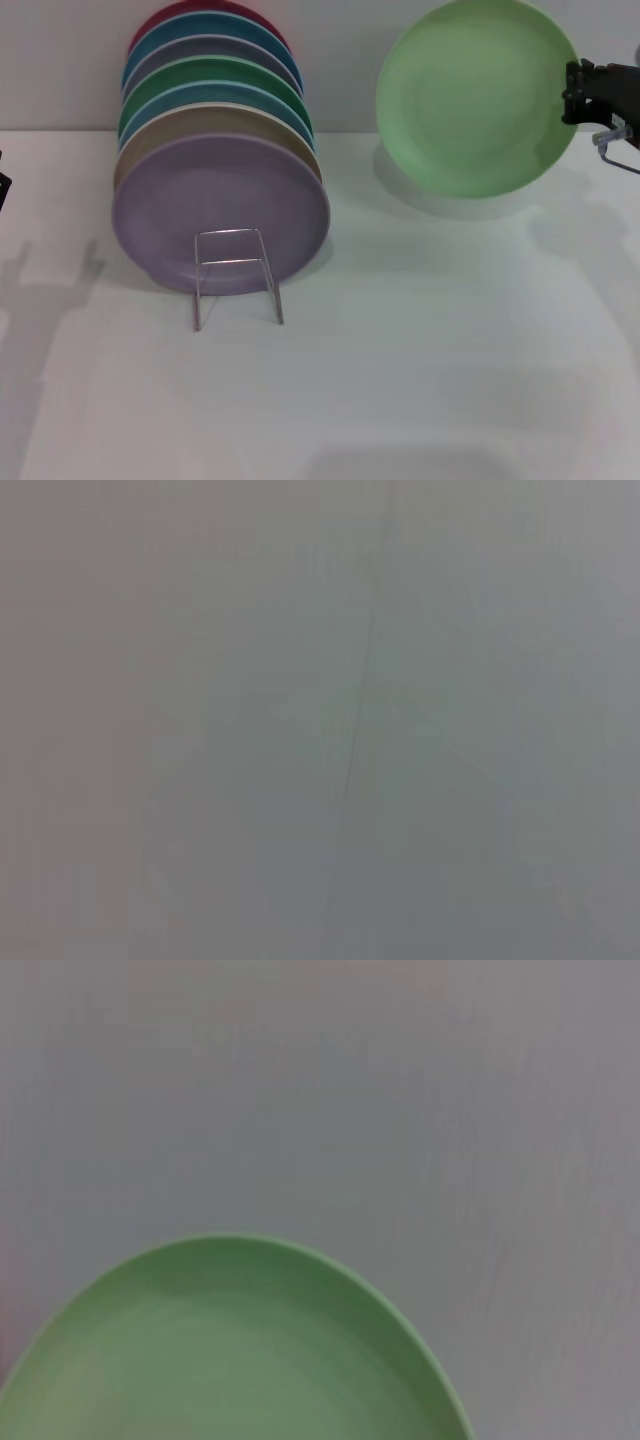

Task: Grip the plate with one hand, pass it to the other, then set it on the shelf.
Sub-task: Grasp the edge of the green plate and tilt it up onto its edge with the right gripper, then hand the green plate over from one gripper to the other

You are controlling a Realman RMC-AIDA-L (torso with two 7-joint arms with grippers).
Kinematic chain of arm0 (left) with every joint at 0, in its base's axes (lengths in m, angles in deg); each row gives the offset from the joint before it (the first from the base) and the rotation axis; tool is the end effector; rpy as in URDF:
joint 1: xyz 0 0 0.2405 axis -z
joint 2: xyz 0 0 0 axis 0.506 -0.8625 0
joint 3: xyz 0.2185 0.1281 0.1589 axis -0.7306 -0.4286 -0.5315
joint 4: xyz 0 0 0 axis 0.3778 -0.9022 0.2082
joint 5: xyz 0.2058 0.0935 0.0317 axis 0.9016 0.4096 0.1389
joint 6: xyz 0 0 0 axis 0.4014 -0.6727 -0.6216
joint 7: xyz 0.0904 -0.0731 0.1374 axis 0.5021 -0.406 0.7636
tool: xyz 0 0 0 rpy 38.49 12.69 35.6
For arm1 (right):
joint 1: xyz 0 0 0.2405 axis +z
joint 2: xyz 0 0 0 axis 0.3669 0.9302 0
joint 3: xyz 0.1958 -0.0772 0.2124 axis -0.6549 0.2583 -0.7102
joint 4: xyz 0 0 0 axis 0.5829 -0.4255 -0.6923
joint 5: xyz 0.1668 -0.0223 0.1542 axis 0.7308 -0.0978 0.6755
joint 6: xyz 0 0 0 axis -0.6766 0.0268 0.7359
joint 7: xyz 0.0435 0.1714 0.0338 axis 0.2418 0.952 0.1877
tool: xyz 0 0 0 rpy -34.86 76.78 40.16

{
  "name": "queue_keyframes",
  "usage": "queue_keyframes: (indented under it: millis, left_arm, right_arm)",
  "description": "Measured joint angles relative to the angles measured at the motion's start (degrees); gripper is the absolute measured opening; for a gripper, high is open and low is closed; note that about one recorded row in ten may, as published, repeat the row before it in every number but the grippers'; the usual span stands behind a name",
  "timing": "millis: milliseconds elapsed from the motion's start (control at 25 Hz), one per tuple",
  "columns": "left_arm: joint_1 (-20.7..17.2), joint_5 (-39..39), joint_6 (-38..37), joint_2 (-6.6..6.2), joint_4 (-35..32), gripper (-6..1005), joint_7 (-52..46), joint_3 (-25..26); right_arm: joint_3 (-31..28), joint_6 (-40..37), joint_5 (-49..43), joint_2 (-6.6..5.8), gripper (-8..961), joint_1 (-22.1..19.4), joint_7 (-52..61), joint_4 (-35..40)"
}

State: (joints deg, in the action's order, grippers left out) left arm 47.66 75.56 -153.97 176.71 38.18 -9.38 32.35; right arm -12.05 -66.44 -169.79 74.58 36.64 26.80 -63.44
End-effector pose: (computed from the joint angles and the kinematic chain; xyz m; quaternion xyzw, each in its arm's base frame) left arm -0.3567 0.3358 -0.0070 -0.6026 -0.1954 -0.4415 0.6354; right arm 0.2667 0.4666 0.0167 -0.7594 0.2575 0.1393 0.5810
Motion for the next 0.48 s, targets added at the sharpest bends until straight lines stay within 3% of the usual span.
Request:
queue_keyframes:
  millis: [200, 480]
  left_arm:
    - [-0.6, 0.01, -1.12, -0.02, 0.73, 830, -0.06, -0.65]
    - [-1.05, -0.01, -2.71, 0.02, 0.74, 827, -0.37, -1.81]
  right_arm:
    - [4.34, -11.77, 0.06, 0.02, 20, 0.3, 1.3, 6.76]
    - [12.57, -35.21, 0.1, 0.0, 20, -0.1, 6.84, 16.23]
